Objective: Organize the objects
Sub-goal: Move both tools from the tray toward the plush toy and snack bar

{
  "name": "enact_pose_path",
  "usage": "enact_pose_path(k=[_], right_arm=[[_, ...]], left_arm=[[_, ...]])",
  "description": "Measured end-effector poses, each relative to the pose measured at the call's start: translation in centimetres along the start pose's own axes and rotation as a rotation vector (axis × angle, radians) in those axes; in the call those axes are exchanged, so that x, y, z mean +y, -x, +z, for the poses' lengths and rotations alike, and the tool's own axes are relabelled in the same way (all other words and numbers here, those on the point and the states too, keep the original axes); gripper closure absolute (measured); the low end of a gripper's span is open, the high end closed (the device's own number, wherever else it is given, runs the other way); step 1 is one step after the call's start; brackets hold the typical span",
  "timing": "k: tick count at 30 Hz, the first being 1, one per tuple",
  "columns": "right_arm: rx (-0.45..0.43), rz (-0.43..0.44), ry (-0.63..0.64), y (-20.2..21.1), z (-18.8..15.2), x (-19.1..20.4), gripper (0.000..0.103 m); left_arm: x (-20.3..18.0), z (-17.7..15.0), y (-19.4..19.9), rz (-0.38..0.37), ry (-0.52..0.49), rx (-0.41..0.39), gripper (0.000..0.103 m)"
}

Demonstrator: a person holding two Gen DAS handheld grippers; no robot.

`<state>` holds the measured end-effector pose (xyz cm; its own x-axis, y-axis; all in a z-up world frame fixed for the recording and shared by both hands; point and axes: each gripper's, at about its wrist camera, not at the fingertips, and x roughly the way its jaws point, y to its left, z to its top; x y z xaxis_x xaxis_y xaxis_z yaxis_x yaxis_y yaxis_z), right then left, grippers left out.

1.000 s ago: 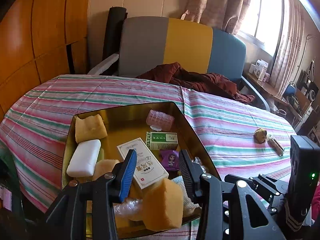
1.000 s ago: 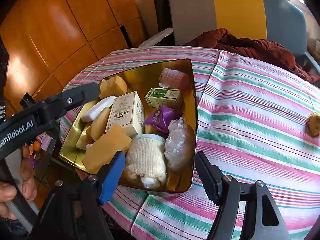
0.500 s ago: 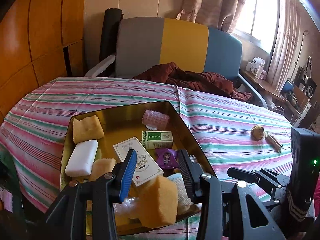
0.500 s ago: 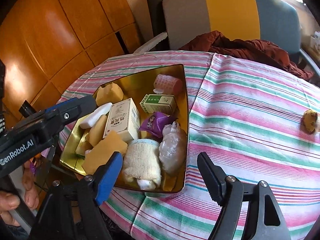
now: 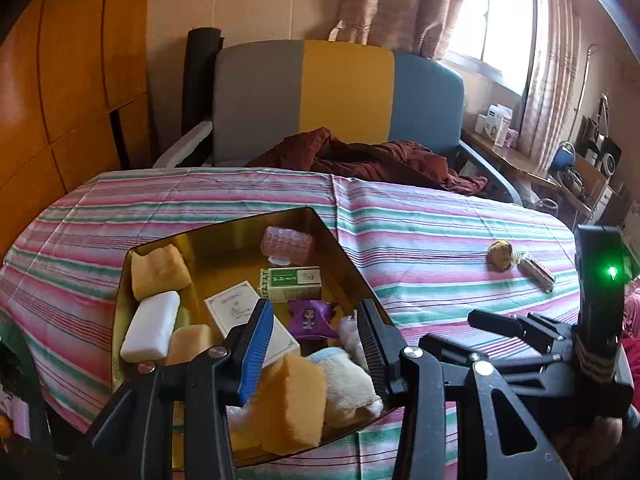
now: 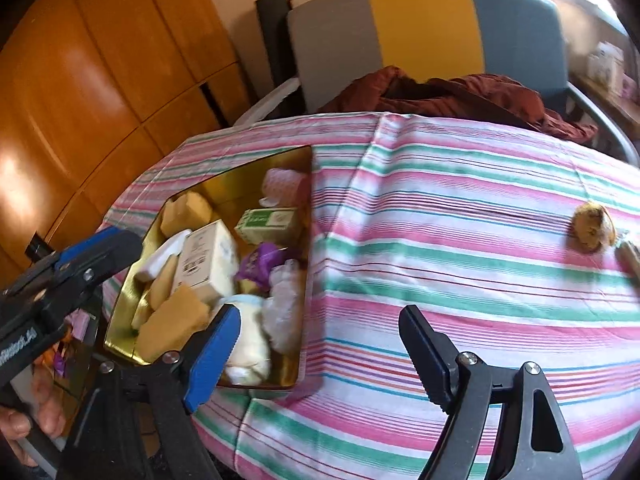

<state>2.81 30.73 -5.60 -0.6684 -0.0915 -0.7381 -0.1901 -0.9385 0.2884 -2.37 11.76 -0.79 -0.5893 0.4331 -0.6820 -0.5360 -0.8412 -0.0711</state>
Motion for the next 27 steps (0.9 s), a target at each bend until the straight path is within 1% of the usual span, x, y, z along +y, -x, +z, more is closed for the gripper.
enact_pose_path(k=[3, 11, 15, 21, 25, 27], right_arm=[[-0.005, -0.013, -0.038, 0.4, 0.1, -1.5, 0.02], [-0.006, -0.067, -0.075, 1.0, 0.3, -4.3, 0.019], [0.001, -0.113, -0.084, 1.5, 0.4, -6.2, 0.018], [0.017, -0.172, -0.142, 2.5, 0.3, -10.0, 0.018], [0.03, -0.233, -0.16, 3.4, 0.4, -12.9, 0.018], [0.038, -0.269, -0.175, 4.0, 0.4, -14.9, 0.018]], left_arm=[[-0.6, 0.0, -0.1, -0.009, -0.019, 0.006, 0.059], [-2.9, 0.2, -0.4, -0.043, -0.078, 0.016, 0.059], [-4.2, 0.5, -0.6, -0.064, -0.112, 0.019, 0.059], [-6.5, 0.8, -1.2, -0.099, -0.162, 0.028, 0.059], [-7.8, 0.9, -1.9, -0.124, -0.194, 0.043, 0.059], [-8.6, 0.9, -2.2, -0.142, -0.207, 0.052, 0.059]])
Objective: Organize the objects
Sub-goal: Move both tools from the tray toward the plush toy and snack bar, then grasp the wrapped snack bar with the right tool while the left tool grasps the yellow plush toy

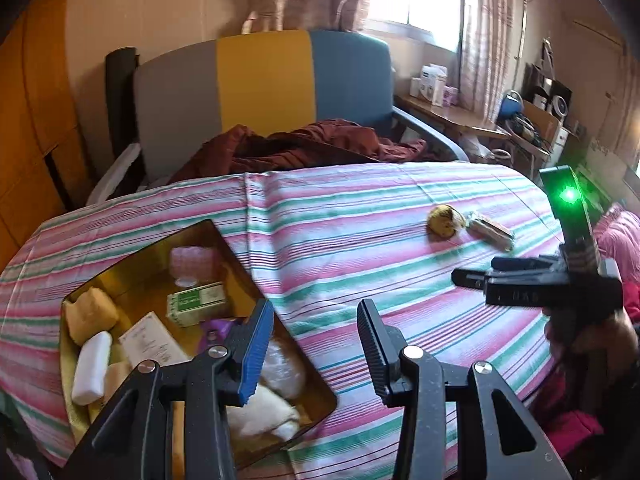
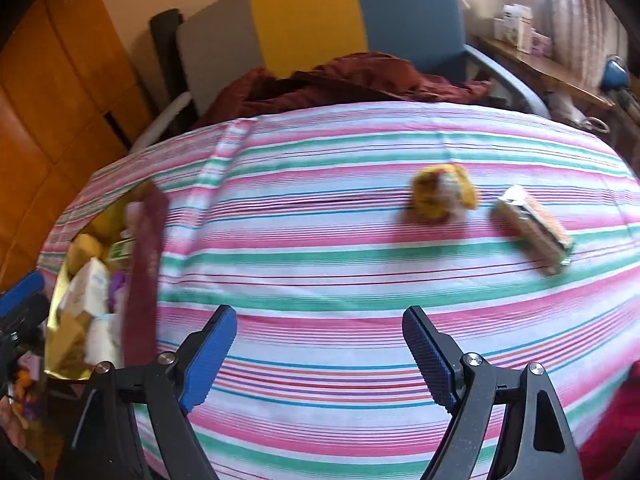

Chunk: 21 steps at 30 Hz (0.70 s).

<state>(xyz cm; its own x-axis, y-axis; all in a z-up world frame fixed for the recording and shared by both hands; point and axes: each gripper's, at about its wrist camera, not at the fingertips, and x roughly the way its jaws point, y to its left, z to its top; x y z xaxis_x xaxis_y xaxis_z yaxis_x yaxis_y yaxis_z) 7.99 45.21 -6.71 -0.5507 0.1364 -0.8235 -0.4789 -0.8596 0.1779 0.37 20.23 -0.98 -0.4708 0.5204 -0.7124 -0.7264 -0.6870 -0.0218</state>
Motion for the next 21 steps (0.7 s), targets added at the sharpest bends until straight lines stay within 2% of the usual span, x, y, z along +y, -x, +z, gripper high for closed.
enact_pose_path(k=[11, 14, 21], right_arm=[[0.017, -0.224, -0.086, -0.5, 2.6, -11.8, 0.018], [0.016, -0.281, -0.077, -1.4, 3.7, -13.9, 0.018], [0.076, -0.31, 0.04, -5.5, 6.2, -15.6, 0.018]], left_arm=[[-4.2, 0.5, -3.1, -0.081, -0.075, 0.062, 0.059], [-5.1, 0.7, -4.0, -0.102, -0.079, 0.09, 0.059], [-6.9, 1.1, -6.1, -0.128, -0.101, 0.134, 0.059]])
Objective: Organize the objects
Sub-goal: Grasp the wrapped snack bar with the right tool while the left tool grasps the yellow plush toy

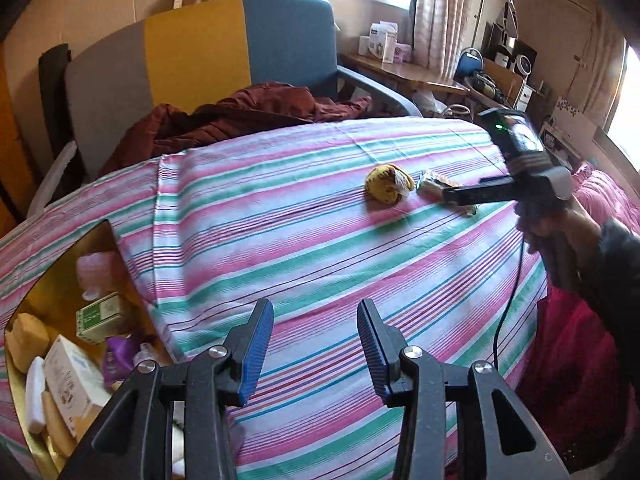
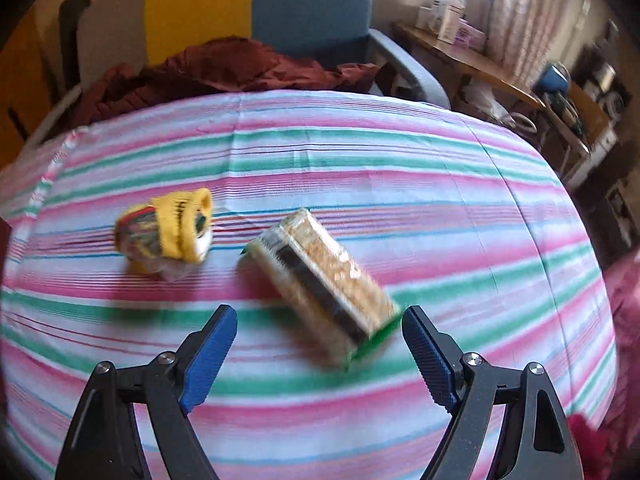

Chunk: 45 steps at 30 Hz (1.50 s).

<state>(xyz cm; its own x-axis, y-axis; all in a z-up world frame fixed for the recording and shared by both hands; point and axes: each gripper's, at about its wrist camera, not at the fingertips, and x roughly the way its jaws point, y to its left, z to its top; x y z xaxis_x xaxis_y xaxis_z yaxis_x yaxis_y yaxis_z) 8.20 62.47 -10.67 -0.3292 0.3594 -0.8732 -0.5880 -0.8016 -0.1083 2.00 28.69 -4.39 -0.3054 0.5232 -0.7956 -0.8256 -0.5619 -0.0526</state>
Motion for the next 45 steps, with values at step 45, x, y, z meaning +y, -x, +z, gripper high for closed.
enact_pose_path(k=[45], right_arm=[[0.123, 0.154, 0.024, 1.7, -4.1, 1.6, 0.05]], left_arm=[[-8.2, 14.2, -18.4, -0.198, 0.003, 0.126, 0.037]])
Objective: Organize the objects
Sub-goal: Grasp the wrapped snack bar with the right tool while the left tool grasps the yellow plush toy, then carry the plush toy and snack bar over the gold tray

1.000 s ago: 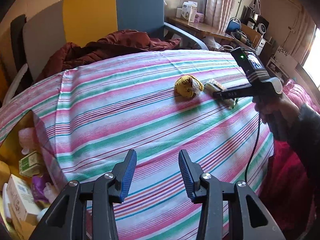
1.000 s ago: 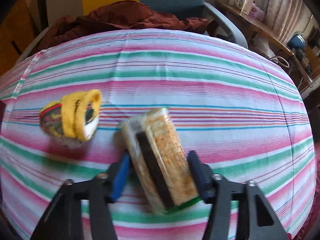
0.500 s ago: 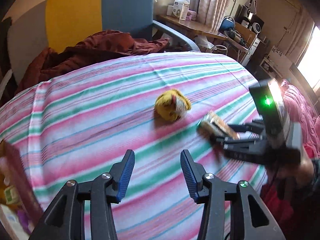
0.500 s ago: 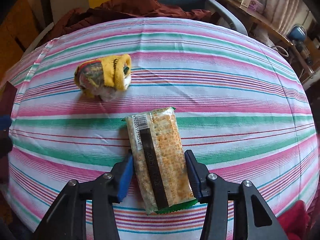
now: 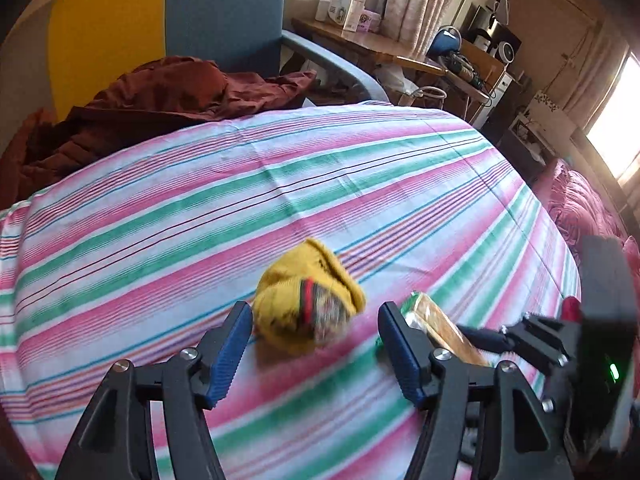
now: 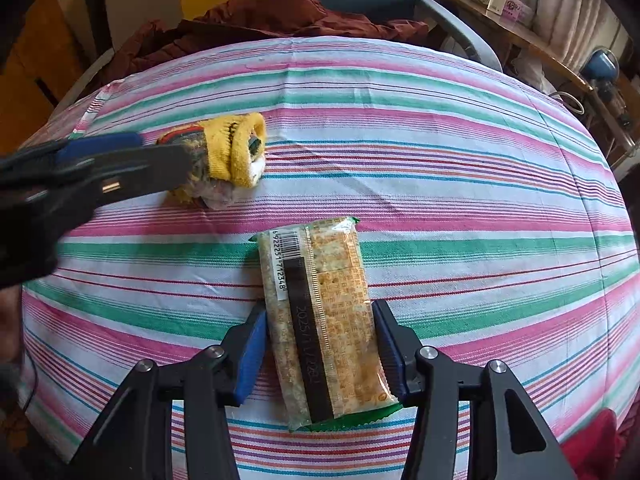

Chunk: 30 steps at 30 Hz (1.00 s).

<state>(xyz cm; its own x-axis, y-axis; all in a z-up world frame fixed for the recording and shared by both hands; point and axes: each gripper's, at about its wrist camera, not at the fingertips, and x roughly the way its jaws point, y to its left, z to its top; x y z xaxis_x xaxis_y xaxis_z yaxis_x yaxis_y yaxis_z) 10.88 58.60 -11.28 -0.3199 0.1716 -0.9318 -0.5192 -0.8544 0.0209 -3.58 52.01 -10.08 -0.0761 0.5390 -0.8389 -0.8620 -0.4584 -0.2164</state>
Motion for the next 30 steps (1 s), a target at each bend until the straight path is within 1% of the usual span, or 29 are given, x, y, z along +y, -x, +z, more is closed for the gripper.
enact_pose_path(k=[2, 4, 5, 6, 7, 9, 10, 12, 15, 18, 20, 25, 30], right_arm=[[-0.001, 0.001, 0.003, -0.4, 0.3, -0.5, 0.049], [-0.003, 0.001, 0.006, -0.4, 0.4, -0.6, 0.049], [-0.003, 0.001, 0.009, -0.4, 0.4, -0.6, 0.049], [-0.004, 0.0, 0.011, -0.4, 0.1, -0.7, 0.05], [-0.007, -0.001, 0.013, -0.4, 0.2, -0.7, 0.05], [-0.017, 0.001, 0.017, -0.3, 0.3, -0.8, 0.055], [-0.021, 0.007, 0.021, -0.6, 0.5, -0.7, 0.055], [-0.03, 0.017, 0.033, -0.5, 0.6, -0.4, 0.055], [-0.038, 0.03, 0.072, -0.4, 0.5, 0.3, 0.055], [-0.052, 0.075, 0.106, -0.2, 0.1, 1.1, 0.055], [-0.058, 0.098, 0.134, -0.1, -0.1, 1.9, 0.055], [-0.075, 0.122, 0.166, 0.1, -1.2, 3.2, 0.055], [-0.082, 0.135, 0.194, -0.4, -1.0, 4.8, 0.055]], left_arm=[[0.2, 0.6, -1.2, 0.002, 0.014, 0.005, 0.037], [0.7, 0.9, -2.7, 0.009, 0.032, 0.044, 0.04], [1.1, 0.8, -3.4, -0.006, 0.056, 0.068, 0.042], [1.3, 0.8, -3.5, -0.015, 0.071, 0.069, 0.048], [1.6, 0.6, -3.3, -0.021, 0.083, 0.054, 0.053], [1.6, 0.1, -2.7, -0.034, 0.08, 0.045, 0.058], [1.7, -0.3, -2.2, -0.025, 0.078, 0.034, 0.061], [1.7, -1.1, -1.1, -0.012, 0.071, 0.015, 0.063], [1.5, -2.8, 0.4, 0.042, 0.033, -0.006, 0.066], [2.0, -4.8, 2.1, 0.059, 0.046, -0.014, 0.066], [2.5, -6.2, 3.6, 0.085, 0.056, -0.034, 0.066], [3.7, -9.1, 7.9, 0.142, 0.086, -0.095, 0.066], [4.3, -11.0, 11.8, 0.193, 0.092, -0.158, 0.066]])
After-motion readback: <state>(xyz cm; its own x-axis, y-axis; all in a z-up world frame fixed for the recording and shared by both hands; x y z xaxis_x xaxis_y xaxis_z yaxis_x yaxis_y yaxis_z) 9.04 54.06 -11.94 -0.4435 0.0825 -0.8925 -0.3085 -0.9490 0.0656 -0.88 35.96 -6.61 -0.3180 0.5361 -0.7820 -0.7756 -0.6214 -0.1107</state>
